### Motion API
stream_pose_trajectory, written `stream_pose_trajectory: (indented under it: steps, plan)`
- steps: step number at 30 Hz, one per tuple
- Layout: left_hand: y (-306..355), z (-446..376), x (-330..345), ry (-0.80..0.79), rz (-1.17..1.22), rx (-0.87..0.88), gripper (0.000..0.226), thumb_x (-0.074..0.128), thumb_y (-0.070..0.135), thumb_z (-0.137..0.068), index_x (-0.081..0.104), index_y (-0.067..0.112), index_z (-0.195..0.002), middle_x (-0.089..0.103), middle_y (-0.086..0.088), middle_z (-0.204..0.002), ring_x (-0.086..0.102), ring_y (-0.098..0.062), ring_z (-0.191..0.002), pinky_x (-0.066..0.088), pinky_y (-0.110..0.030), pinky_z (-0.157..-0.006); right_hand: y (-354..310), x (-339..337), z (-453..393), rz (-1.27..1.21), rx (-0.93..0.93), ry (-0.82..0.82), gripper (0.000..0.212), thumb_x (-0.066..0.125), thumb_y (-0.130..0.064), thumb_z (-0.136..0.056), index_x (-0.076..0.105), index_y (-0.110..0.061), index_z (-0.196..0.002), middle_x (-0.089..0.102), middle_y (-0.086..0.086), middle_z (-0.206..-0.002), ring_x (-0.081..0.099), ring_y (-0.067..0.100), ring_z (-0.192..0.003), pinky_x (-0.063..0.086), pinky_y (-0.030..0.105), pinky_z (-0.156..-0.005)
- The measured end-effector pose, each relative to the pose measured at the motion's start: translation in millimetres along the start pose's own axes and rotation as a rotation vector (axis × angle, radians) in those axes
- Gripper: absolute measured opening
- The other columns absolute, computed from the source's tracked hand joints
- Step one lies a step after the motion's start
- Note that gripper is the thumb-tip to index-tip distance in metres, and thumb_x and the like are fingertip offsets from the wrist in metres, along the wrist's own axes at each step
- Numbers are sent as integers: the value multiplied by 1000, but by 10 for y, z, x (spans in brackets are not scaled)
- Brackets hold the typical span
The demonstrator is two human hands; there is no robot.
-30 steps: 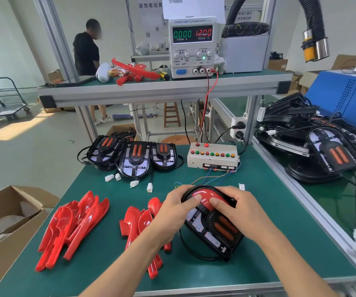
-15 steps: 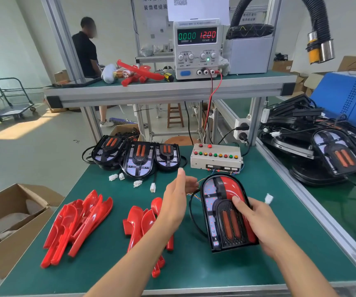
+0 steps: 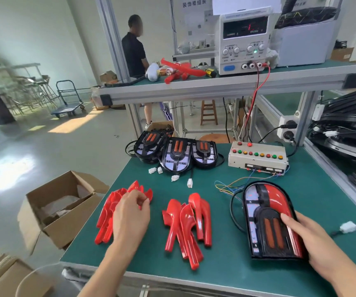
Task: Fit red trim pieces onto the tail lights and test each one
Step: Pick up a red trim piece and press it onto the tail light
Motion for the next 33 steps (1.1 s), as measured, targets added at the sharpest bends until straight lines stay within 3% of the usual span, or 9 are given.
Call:
stream_pose_trajectory:
  steps: [3, 7, 11, 18, 23, 26, 29, 33]
  plan:
    - [-252, -101, -130, -57, -321, -51, 8, 64, 24, -91, 65, 16, -94, 62, -2, -100, 63, -30, -88, 46, -36, -69, -5, 36, 14, 70, -27, -11, 32, 65, -29, -84, 77, -14, -110, 78, 16, -108, 77, 32, -94, 63, 30, -69]
    - [-331, -134, -66, -222, -516, -40, 23, 67, 36, -92, 61, 15, -102, 61, -4, -106, 64, -29, -96, 50, -39, -72, 14, 53, 29, 140, -61, 24, 34, 65, -31, -85, 75, -13, -112, 79, 13, -103, 77, 30, -90, 62, 24, -68]
    - [-320, -148, 9, -222, -530, -39, 26, 69, 32, -93, 57, 15, -108, 60, -4, -107, 64, -27, -99, 50, -37, -72, 29, 31, 53, 133, -84, 49, 34, 66, -32, -83, 76, -15, -110, 79, 13, -102, 77, 31, -90, 62, 25, -68]
    - [-300, -154, 8, -170, -530, -23, 22, 65, 35, -95, 62, 14, -101, 61, -5, -103, 65, -27, -93, 53, -37, -71, 20, 54, 59, 105, -89, 43, 26, 66, -31, -83, 80, -21, -103, 79, 16, -103, 77, 32, -90, 64, 33, -74]
    - [-355, -153, 8, -175, -549, -42, 25, 68, 36, -94, 63, 13, -102, 62, -3, -103, 66, -25, -95, 49, -34, -71, 15, 62, 73, 101, -98, 49, 27, 67, -34, -83, 80, -26, -104, 79, 16, -103, 78, 33, -89, 64, 31, -71]
    - [-381, -146, 7, -134, -528, -38, 24, 66, 34, -95, 68, 11, -96, 64, -4, -97, 66, -26, -91, 50, -35, -71, 16, 65, 71, 96, -105, 45, 25, 67, -34, -83, 79, -29, -105, 79, 15, -102, 78, 33, -89, 64, 32, -73]
    - [-377, -152, -2, -68, -490, -30, 21, 65, 27, -93, 68, 7, -88, 64, -7, -91, 65, -30, -82, 42, -34, -63, 24, 53, 66, 98, -120, 49, 26, 67, -34, -83, 79, -29, -105, 79, 14, -102, 78, 32, -88, 64, 31, -72]
    - [-312, -191, -66, 29, -399, -43, 20, 66, 24, -91, 70, 5, -84, 66, -10, -90, 63, -35, -78, 40, -35, -65, 44, 49, 48, 102, -134, 50, 27, 67, -36, -83, 79, -30, -107, 79, 14, -102, 78, 33, -89, 64, 33, -74]
Point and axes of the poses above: each hand's wrist, its own z-axis away from the middle knuckle, its own x-axis out of the palm, y = z × x, the point moved 3 cm from there along -z, towards the middle knuckle
